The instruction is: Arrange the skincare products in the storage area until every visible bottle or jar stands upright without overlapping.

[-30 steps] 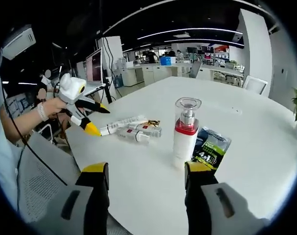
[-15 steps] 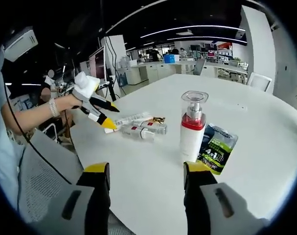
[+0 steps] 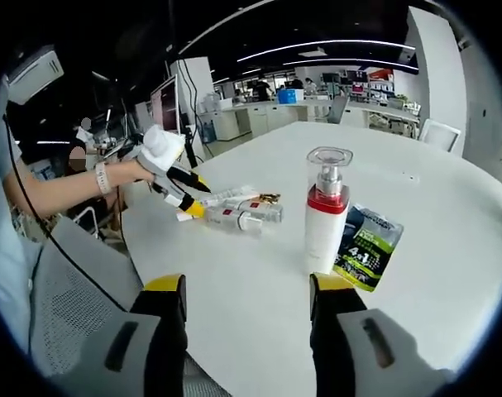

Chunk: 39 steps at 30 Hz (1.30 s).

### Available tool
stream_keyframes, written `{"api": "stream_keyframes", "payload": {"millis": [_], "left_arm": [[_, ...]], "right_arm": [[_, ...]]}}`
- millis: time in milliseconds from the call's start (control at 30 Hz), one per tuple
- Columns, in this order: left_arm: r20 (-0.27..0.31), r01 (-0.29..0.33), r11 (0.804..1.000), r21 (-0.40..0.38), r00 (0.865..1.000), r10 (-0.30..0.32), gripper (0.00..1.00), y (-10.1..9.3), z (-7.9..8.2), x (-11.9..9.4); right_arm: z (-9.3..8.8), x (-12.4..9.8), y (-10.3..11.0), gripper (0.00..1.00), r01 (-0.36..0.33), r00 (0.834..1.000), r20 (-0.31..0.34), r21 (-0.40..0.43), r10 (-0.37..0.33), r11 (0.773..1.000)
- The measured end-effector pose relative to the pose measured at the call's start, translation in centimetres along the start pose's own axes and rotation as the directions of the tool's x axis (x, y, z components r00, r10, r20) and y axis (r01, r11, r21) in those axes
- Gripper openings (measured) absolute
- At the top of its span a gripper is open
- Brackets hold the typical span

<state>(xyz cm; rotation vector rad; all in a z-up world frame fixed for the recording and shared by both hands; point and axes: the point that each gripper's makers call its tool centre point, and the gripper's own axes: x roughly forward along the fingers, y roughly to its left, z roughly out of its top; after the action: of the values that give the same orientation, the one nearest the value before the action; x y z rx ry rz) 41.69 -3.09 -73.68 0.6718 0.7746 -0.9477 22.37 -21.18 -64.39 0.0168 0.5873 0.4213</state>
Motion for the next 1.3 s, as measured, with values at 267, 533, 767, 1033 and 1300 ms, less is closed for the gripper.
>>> {"api": "stream_keyframes", "payload": {"millis": [267, 533, 767, 1033, 1300], "left_arm": [[-0.028, 0.038, 0.999, 0.003, 0.999, -0.038, 0.41, -0.3, 0.3, 0.8], [-0.045, 0.102, 0.995, 0.000, 0.994, -0.102, 0.38, -0.5, 0.6, 1.3], [-0.044, 0.131, 0.991, -0.010, 0.990, -0.132, 0.37, -0.5, 0.6, 1.4], [-0.063, 0.153, 0.987, -0.039, 0.986, -0.156, 0.33, -0.6, 0.6, 1.5], [-0.084, 0.167, 0.985, -0.033, 0.982, -0.169, 0.28, -0.5, 0.7, 1.5]], "right_arm": [[-0.1, 0.0, -0.2, 0.60, 0.006, 1.000, -0.008, 0.002, -0.006, 1.000], [-0.4, 0.0, -0.3, 0.59, 0.009, 1.000, -0.016, 0.010, -0.009, 1.000], [-0.7, 0.0, -0.5, 0.57, 0.014, 1.000, -0.026, 0.017, -0.014, 1.000], [-1.1, 0.0, -0.3, 0.57, 0.009, 0.999, -0.032, 0.024, -0.008, 1.000], [-1.3, 0.0, -0.2, 0.57, 0.010, 0.999, -0.039, 0.019, -0.009, 1.000]]}}
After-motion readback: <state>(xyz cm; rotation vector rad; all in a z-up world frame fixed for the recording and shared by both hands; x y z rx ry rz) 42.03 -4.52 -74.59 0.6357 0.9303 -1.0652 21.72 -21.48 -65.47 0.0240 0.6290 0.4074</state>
